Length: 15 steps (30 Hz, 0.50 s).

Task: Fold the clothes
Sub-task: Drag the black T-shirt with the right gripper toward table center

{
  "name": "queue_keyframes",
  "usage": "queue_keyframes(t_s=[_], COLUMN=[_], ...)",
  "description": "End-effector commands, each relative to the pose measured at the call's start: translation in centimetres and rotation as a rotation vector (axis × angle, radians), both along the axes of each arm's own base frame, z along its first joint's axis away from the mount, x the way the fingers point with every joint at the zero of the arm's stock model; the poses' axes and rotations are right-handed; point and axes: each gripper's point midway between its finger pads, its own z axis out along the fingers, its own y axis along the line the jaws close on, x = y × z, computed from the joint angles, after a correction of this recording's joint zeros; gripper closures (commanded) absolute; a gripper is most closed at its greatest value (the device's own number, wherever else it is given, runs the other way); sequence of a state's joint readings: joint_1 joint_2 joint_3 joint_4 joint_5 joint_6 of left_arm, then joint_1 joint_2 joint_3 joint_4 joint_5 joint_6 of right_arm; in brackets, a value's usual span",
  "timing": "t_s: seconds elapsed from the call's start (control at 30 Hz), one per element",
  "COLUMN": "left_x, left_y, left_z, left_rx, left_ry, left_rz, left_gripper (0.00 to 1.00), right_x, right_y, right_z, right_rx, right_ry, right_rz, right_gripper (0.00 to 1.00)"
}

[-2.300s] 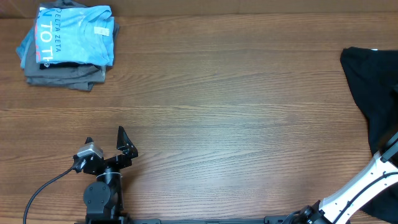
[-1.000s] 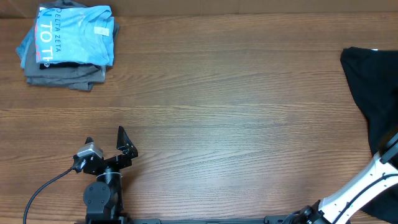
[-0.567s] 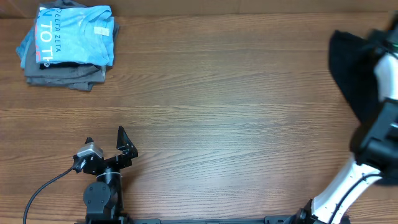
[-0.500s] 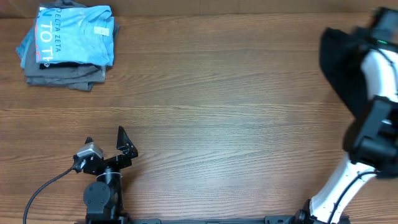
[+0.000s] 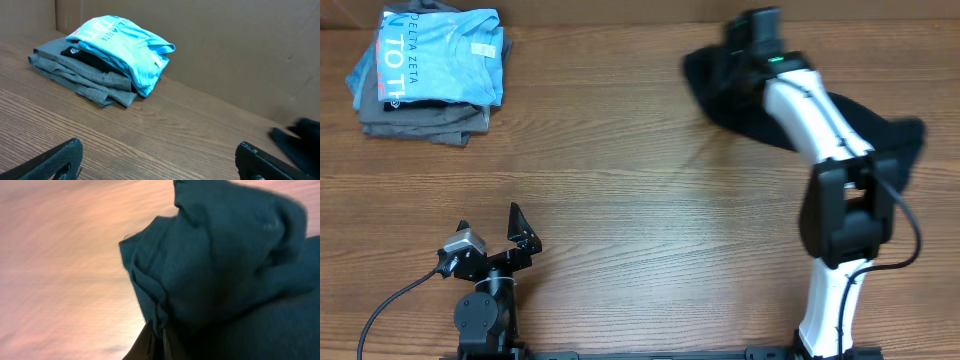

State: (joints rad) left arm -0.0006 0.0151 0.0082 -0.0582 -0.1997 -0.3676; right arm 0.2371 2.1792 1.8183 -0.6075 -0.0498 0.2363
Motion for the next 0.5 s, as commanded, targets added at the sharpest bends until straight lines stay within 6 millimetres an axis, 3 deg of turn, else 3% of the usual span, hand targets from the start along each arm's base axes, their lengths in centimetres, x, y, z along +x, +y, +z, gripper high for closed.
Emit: queue_keyframes(t_s=[0.0, 0.1, 0.2, 0.23, 0.27, 0.33, 0.37, 0.4, 0.47], left_x=[-0.1, -0.1, -0.1, -0.1, -0.1, -0.1, -0.1, -0.1, -0.1], left_y=[0.1, 0.1, 0.1, 0.1, 0.1, 0.1, 0.1, 0.1, 0.1], left_z=[0.1, 0.1, 0.1, 0.1, 0.1, 0.1, 0.1, 0.1, 0.1], left_rx=[0.006, 0.006, 0.006, 0.006, 0.006, 0.006, 0.006, 0.006, 0.006], left_ry=[-0.008, -0.008, -0.008, -0.008, -0.008, -0.008, -0.008, -0.008, -0.008], left_rz=[0.01, 0.01, 0.01, 0.01, 0.01, 0.01, 0.01, 0.01, 0.01], left_gripper=[0.0, 0.0, 0.0, 0.0, 0.0, 0.0, 0.0, 0.0, 0.0], right_x=[-4.0, -8.1, -10.9, -11.5, -11.7, -11.1, -10.3, -9.9, -8.8], right_y=[9.8, 15.9, 19.8, 20.7, 21.1, 20.4, 19.3, 18.4, 15.8], right_z=[1.9, 1.8, 2.1, 2.2, 2.4, 2.7, 3.1, 3.5, 4.9], right_rx=[0.124, 0.181, 0.181, 0.172, 0.153, 0.073, 0.021, -0.015, -0.072], right_ry=[0.034, 0.098, 0.104, 0.096, 0.082, 0.03, -0.001, -0.022, -0.057], right_rz=[0.208, 0.343, 0.418, 0.434, 0.441, 0.392, 0.345, 0.312, 0.235], right_gripper=[0.96, 0.96, 0.96, 0.92, 0.83, 0.48, 0.35, 0.31, 0.11])
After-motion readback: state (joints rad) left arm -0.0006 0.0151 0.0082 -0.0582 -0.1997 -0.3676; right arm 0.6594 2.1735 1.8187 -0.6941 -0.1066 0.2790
